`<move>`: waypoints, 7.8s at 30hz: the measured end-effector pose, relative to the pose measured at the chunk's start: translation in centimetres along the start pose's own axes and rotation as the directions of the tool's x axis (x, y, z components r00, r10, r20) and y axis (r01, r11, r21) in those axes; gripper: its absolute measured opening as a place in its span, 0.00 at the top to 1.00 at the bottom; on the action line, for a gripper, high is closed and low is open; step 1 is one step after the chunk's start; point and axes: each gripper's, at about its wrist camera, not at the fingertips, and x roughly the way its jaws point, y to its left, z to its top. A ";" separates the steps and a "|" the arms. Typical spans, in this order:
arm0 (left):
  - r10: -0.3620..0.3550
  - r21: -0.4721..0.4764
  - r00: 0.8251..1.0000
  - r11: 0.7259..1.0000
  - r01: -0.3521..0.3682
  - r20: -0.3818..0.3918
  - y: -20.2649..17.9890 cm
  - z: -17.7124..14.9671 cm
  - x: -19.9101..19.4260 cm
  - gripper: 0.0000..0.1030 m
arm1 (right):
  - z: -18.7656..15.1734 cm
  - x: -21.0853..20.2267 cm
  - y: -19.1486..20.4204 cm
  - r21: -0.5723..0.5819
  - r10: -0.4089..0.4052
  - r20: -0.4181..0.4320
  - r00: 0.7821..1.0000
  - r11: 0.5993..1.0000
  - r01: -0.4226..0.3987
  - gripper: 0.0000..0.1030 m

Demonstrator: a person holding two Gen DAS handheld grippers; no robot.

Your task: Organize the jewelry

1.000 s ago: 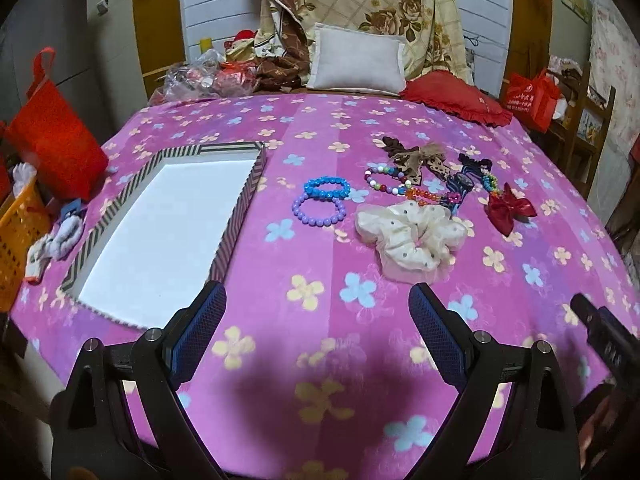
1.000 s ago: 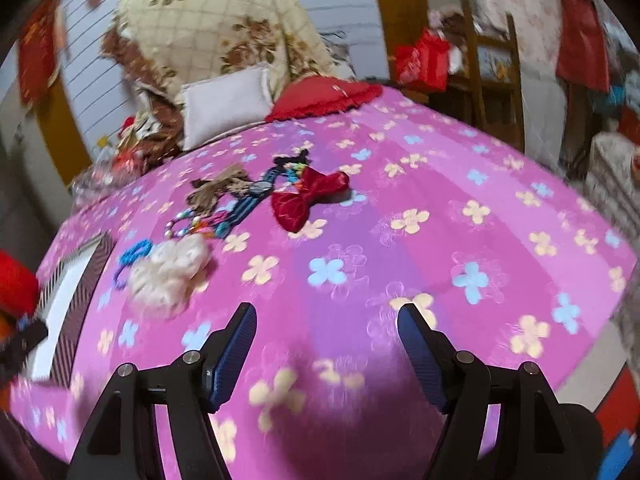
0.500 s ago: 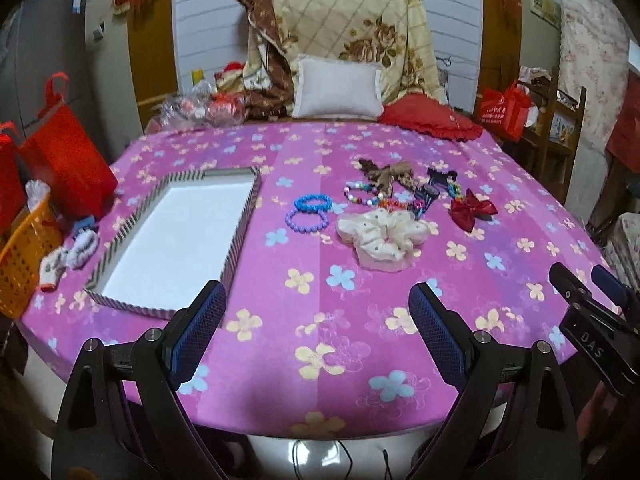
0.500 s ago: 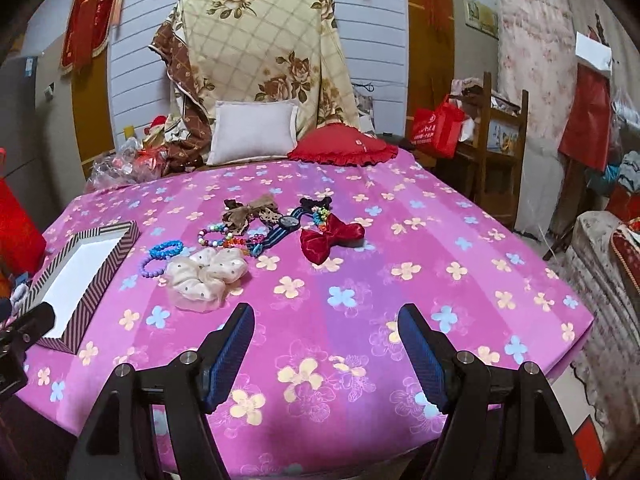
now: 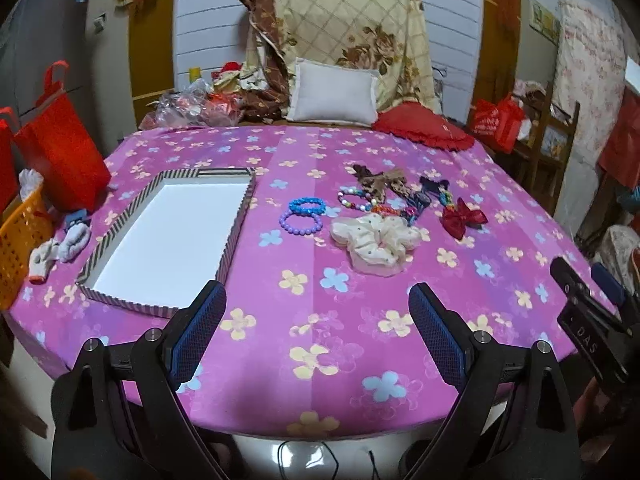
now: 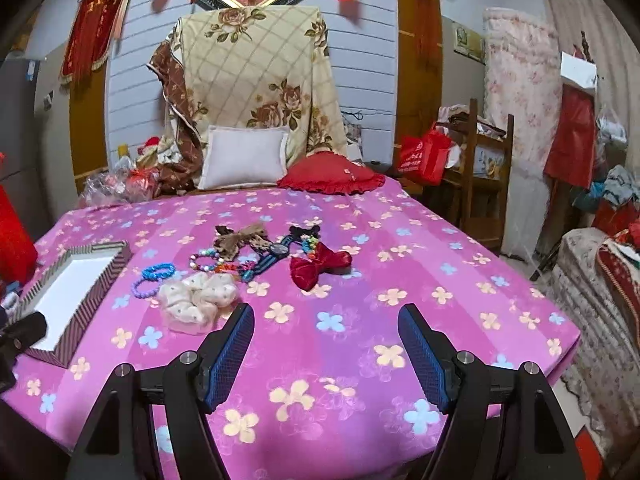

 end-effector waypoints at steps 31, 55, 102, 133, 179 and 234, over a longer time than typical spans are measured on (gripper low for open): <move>0.011 0.022 0.997 1.000 -0.009 -0.071 0.8 -1.7 2.8 0.09 | -3.0 3.7 1.2 -0.038 0.033 -0.158 0.987 0.998 -0.040 0.30; 0.108 0.115 0.981 0.989 -0.090 -0.159 3.1 -0.6 8.9 0.09 | 0.2 10.5 4.0 -0.113 0.060 -0.194 0.979 0.990 -0.083 0.30; 0.117 0.181 0.952 0.981 -0.067 -0.284 -3.2 0.3 14.8 0.09 | -1.9 16.2 -1.2 0.043 0.110 -0.257 0.960 0.994 -0.102 0.30; -0.094 0.028 0.908 0.993 0.115 -0.409 -3.5 6.3 22.3 0.09 | 2.0 24.4 -3.3 0.241 0.313 -0.387 0.867 0.942 -0.233 0.41; -0.101 -0.126 0.992 0.988 0.090 -0.081 10.6 12.3 11.2 0.89 | 9.2 15.8 4.7 0.147 0.377 -0.350 0.857 0.926 -0.348 0.92; 0.059 -0.324 0.980 0.939 -0.120 -0.192 27.3 11.6 23.3 0.64 | 10.7 22.9 29.3 0.018 0.451 -0.503 0.737 0.858 -0.513 0.58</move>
